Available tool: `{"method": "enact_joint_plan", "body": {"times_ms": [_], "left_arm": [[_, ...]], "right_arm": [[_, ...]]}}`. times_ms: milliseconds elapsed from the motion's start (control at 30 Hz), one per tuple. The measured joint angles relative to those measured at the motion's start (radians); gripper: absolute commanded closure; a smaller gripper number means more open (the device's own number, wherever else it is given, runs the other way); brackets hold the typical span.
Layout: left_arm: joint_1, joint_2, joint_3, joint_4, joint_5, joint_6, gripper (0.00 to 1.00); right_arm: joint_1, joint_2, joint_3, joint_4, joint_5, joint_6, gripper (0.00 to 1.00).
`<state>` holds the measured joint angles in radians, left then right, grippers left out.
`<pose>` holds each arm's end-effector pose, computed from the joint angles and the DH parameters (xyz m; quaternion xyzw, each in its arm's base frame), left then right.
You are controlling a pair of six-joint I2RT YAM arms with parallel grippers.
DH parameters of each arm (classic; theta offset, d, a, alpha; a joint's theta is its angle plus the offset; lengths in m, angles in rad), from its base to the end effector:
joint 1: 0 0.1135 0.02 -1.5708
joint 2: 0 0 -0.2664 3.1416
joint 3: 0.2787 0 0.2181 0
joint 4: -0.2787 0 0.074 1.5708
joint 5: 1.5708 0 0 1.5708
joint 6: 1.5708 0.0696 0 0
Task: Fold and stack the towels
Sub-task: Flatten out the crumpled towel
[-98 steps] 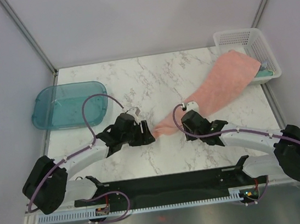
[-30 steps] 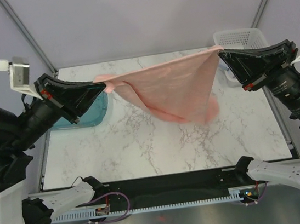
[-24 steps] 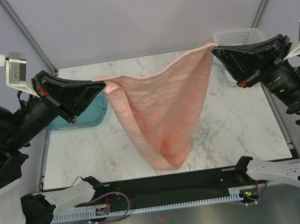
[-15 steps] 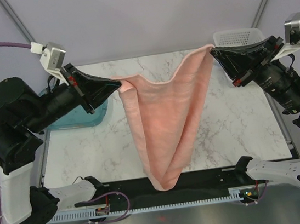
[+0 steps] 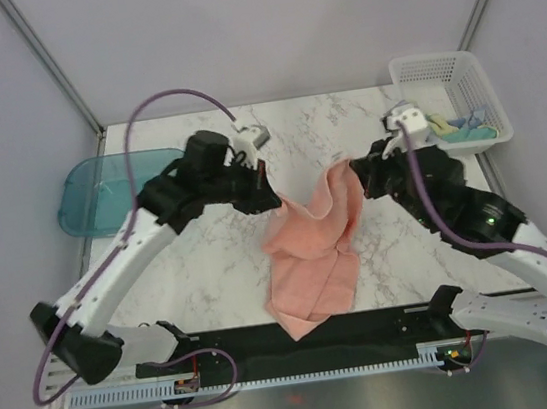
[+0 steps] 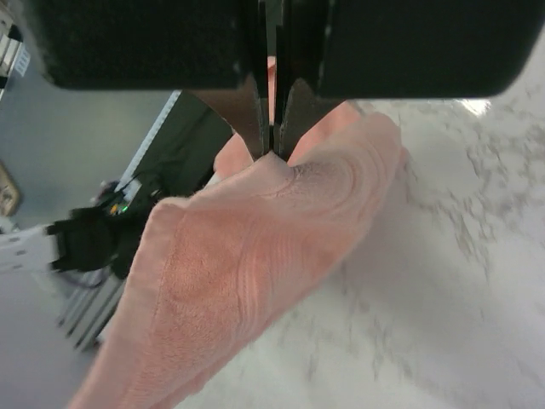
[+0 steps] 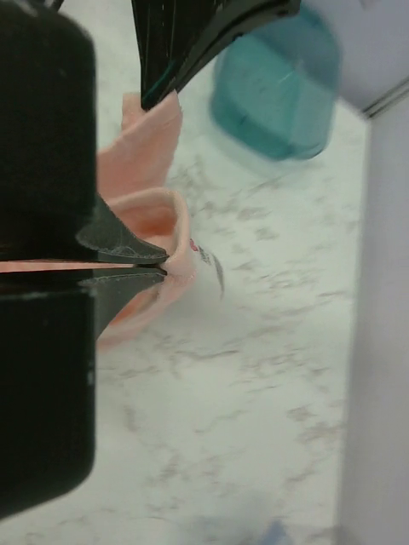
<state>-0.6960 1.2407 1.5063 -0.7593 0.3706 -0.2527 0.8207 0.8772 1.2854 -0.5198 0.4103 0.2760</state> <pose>0.1700 -0.1748 0.4126 0.2777 0.8023 -0.3710 0.3762 0.1262 0.0947 0.4413 -0.0655 0.7394 0.2106 0.6361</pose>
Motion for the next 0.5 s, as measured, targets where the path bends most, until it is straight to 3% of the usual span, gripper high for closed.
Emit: {"method": "enact_joint_plan", "body": {"times_ms": [100,267,333,367,400,500], "left_arm": [[0.021,0.174,-0.182,0.042,0.014,0.0,0.98],[0.097,0.473,-0.198,0.114,0.049,0.004,0.98],[0.141,0.569,-0.153,0.14,0.058,0.008,0.91],[0.163,0.609,-0.124,0.147,0.061,0.013,0.84],[0.182,0.641,-0.1,0.162,0.062,0.019,0.71],[0.221,0.683,-0.055,0.196,0.056,0.04,0.55]], "right_arm": [[0.0,0.054,-0.165,-0.035,0.034,0.085,1.0],[-0.098,0.231,-0.279,-0.042,0.044,0.153,1.0],[-0.216,0.297,-0.294,-0.003,-0.004,0.165,1.0],[-0.261,0.321,-0.297,0.014,-0.026,0.166,1.0],[-0.312,0.349,-0.297,0.032,-0.053,0.166,1.0],[-0.409,0.419,-0.297,0.089,-0.118,0.165,1.0]]}}
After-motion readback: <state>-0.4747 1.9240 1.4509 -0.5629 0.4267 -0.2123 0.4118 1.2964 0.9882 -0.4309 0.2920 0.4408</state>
